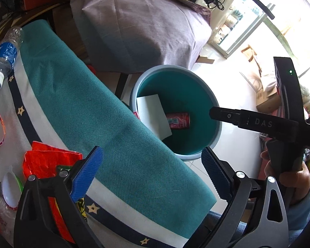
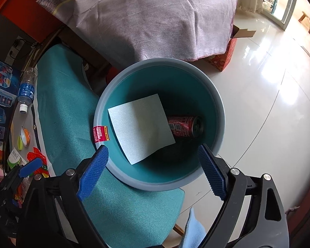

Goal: Collect trash
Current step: 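Move both tools back to the red wrappers on the table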

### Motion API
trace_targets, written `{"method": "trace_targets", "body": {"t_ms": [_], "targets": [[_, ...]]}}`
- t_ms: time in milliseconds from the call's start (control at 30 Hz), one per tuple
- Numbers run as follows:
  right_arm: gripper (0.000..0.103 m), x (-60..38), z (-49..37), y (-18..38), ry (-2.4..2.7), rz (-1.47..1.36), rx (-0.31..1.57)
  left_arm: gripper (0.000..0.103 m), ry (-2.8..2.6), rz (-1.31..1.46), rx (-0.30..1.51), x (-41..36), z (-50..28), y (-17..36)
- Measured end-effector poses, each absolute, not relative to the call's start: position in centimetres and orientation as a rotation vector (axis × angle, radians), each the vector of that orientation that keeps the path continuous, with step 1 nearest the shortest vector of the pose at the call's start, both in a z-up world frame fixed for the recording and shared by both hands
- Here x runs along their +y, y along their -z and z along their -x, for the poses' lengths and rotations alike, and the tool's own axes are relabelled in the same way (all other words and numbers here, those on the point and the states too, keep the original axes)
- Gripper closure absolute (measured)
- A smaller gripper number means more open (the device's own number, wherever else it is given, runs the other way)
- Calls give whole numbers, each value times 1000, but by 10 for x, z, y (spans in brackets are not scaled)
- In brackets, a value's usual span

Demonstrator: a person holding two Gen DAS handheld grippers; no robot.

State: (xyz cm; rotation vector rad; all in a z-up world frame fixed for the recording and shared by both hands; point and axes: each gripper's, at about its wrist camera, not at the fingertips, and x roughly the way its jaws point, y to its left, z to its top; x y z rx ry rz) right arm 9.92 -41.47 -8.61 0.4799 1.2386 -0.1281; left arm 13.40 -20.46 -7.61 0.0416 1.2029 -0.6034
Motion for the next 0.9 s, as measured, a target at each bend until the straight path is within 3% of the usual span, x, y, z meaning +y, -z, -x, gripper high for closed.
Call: {"method": "trace_targets", "body": {"t_ms": [533,900], "targets": [[19,-300,-99,55,-35,-339,1243,7,403,62,1110,-57,-92,53],[19,-207,-90,63,-178,-232,1308,7,201,16,1057,49,-64,50]]}}
